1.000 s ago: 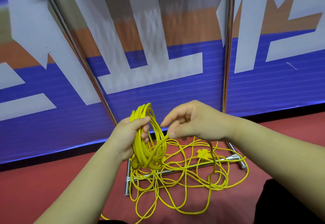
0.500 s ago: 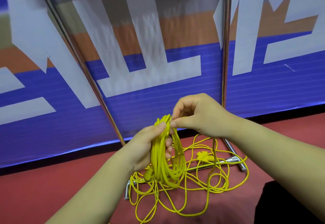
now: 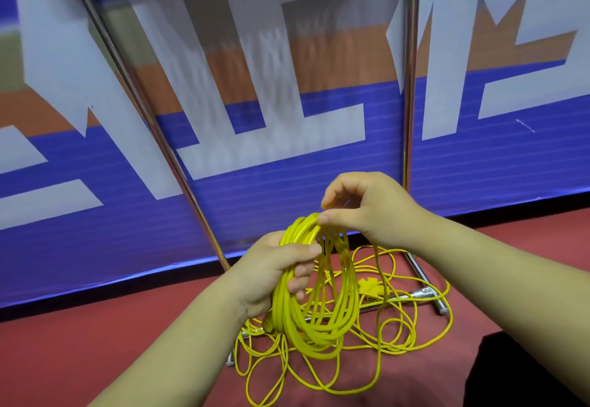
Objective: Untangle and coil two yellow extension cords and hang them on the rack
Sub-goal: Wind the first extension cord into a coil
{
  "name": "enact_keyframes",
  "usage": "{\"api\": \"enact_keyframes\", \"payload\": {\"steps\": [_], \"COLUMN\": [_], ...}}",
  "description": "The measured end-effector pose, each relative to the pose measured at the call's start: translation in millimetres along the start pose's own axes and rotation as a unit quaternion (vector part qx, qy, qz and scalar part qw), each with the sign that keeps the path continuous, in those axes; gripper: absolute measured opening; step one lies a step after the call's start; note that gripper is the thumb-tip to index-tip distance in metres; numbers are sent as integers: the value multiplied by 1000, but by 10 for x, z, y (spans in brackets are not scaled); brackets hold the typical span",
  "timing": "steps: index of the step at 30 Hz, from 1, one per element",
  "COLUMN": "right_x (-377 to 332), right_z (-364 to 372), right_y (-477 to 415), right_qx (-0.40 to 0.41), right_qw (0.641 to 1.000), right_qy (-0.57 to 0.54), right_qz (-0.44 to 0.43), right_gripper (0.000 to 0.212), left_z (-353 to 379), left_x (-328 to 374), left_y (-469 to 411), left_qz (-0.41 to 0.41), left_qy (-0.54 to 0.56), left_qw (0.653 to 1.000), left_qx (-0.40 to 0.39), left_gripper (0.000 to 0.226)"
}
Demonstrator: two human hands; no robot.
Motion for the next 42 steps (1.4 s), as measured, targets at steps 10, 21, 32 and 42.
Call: {"api": "enact_keyframes", "payload": {"steps": [10,21,32,42], "right_x": [458,561,403,69], "right_z": [-30,452,442,255], "right_y": [-42,-30,-27,32], "right_qx": [63,-24,-14,44], "right_qw": [994,994,992,963], "right_qy": [22,3,-49,-232], "right_qz": [87,107,115,134], "right_gripper": [18,19,20,17], "left_z": [-328,-501,-831,-740], "left_x": [375,642,564,95], "left_y": [75,206,237,129], "left_qz": [69,130,149,56], "left_qy": [112,171,99,20], "left_qw": [989,976,973,976], "left_qx": [67,41,144,211], "left_gripper": [27,46,15,30]}}
Point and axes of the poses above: each hand's wrist, its own y-axis away from the middle knuckle, its own z-axis out of the palm, x = y × z, the point moved 8 cm from there along -y, towards the middle knuckle, and after that the axes turned 11 degrees about z, right-handed, at the moved point
